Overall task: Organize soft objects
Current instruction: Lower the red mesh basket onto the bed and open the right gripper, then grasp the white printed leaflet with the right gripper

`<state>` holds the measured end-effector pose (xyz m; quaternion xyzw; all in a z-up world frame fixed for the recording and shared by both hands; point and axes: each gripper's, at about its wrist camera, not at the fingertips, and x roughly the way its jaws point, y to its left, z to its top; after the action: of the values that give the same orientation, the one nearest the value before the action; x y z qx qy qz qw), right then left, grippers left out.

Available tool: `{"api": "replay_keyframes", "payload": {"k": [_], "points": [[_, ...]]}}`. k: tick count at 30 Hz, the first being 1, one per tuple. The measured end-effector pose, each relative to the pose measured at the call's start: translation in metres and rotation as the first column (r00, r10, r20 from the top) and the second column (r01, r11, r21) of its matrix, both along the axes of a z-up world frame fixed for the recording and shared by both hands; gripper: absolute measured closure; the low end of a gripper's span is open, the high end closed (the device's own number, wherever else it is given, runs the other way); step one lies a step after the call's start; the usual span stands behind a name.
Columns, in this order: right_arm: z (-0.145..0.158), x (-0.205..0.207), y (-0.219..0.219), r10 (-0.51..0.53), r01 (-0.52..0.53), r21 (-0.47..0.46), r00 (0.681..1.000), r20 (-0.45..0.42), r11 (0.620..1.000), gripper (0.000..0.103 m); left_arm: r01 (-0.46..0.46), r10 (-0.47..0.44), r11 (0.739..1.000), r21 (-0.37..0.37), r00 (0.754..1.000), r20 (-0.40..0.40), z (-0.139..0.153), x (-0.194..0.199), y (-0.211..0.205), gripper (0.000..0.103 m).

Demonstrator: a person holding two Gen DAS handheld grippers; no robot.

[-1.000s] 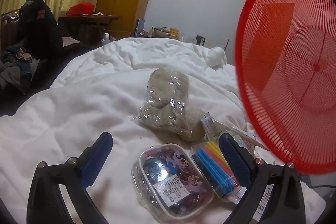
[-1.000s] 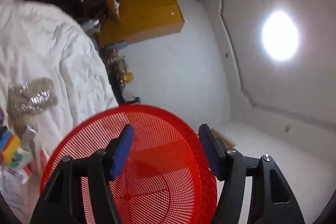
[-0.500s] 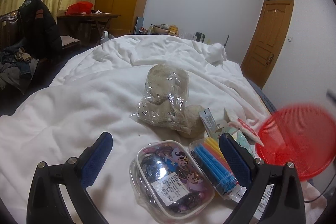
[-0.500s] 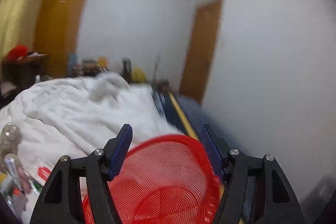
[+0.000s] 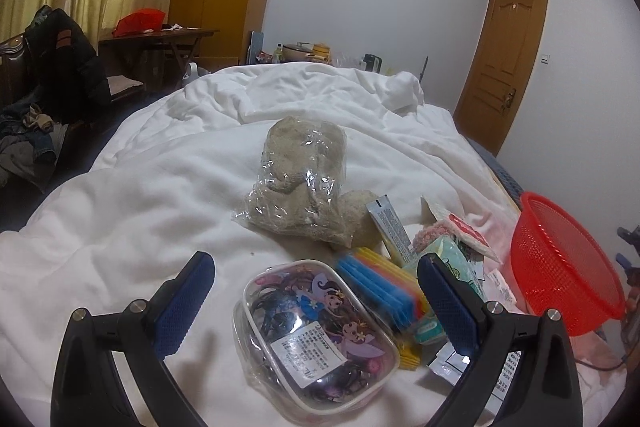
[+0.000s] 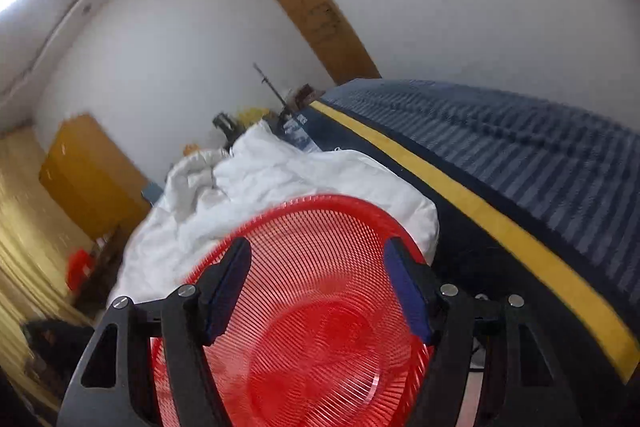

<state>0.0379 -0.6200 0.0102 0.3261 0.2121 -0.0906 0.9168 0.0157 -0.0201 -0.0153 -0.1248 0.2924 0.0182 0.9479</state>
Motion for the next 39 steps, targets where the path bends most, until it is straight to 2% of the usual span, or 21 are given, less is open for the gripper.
{"api": "replay_keyframes", "payload": {"k": [2,6,8,9,10,13,15,17,20,21,23,25,27,28,31,34,36,39], "points": [[0.002,0.006,0.011,0.016,-0.017,-0.065,1.0,-0.023,0.998,0.035,0.003,-0.003,1.0,-0.001,1.0,0.0,0.0,0.0,-0.001,0.001],[0.024,-0.009,0.031,-0.01,0.003,-0.206,0.999,-0.033,0.979,0.034,0.013,-0.013,1.0,0.002,1.0,0.002,0.0,0.0,-0.003,0.001],[0.044,-0.022,0.048,-0.045,0.038,-0.289,0.999,-0.017,0.957,0.034,0.023,-0.023,1.0,0.005,1.0,0.006,0.001,-0.001,-0.005,0.001],[0.052,-0.027,0.058,-0.063,0.06,-0.348,0.998,0.001,0.936,0.029,0.029,-0.029,1.0,0.004,1.0,0.007,0.002,-0.002,-0.005,0.001],[0.068,-0.038,0.077,-0.039,0.055,-0.399,0.998,0.048,0.915,0.022,0.036,-0.036,0.999,0.004,0.999,0.009,0.002,-0.002,-0.006,0.001],[0.097,-0.055,0.118,0.09,-0.028,-0.427,0.988,0.125,0.904,0.018,0.061,-0.061,0.998,0.002,0.998,0.018,0.006,-0.007,-0.009,0.001],[0.115,-0.067,0.149,0.207,-0.117,-0.416,0.962,0.177,0.902,0.018,0.076,-0.076,0.997,0.005,0.997,0.028,0.011,-0.011,-0.012,0.001],[0.129,-0.075,0.18,0.343,-0.237,-0.399,0.913,0.219,0.886,0.013,0.103,-0.102,0.995,-0.011,0.994,0.045,0.017,-0.015,-0.014,0.001],[0.137,-0.083,0.223,0.473,-0.36,-0.389,0.846,0.248,0.848,0.011,0.133,-0.13,0.99,-0.048,0.99,0.047,0.024,-0.017,-0.016,0.001],[0.135,-0.082,0.24,0.524,-0.412,-0.39,0.817,0.242,0.823,0.011,0.136,-0.133,0.989,-0.05,0.99,0.049,0.026,-0.019,-0.017,0.001],[0.122,-0.07,0.273,0.591,-0.491,-0.386,0.78,0.204,0.781,0.011,0.148,-0.146,0.988,-0.033,0.988,0.045,0.028,-0.022,-0.022,0.001],[0.1,-0.062,0.298,0.629,-0.543,-0.373,0.76,0.163,0.753,0.011,0.185,-0.183,0.982,-0.049,0.982,0.043,0.029,-0.024,-0.026,0.001],[0.066,-0.054,0.315,0.674,-0.611,-0.353,0.735,0.08,0.708,0.011,0.215,-0.213,0.975,-0.054,0.976,0.048,0.029,-0.027,-0.03,0.001],[0.05,-0.048,0.333,0.696,-0.65,-0.347,0.718,0.014,0.677,0.011,0.209,-0.207,0.977,-0.046,0.977,0.051,0.029,-0.029,-0.031,0.001],[0.015,-0.045,0.348,0.729,-0.705,-0.353,0.679,-0.085,0.615,0.011,0.187,-0.185,0.981,-0.051,0.982,0.047,0.027,-0.031,-0.029,0.001],[0.002,-0.05,0.354,0.732,-0.716,-0.371,0.67,-0.123,0.592,0.011,0.165,-0.165,0.983,-0.084,0.986,0.012,0.022,-0.032,-0.023,0.001],[0.0,-0.051,0.355,0.727,-0.715,-0.374,0.673,-0.138,0.591,0.011,0.156,-0.158,0.982,-0.107,0.987,-0.01,0.018,-0.033,-0.019,0.001],[-0.003,-0.048,0.357,0.728,-0.728,-0.352,0.667,-0.16,0.589,0.011,0.14,-0.143,0.986,-0.096,0.989,-0.025,0.013,-0.038,-0.019,0.001]]}}
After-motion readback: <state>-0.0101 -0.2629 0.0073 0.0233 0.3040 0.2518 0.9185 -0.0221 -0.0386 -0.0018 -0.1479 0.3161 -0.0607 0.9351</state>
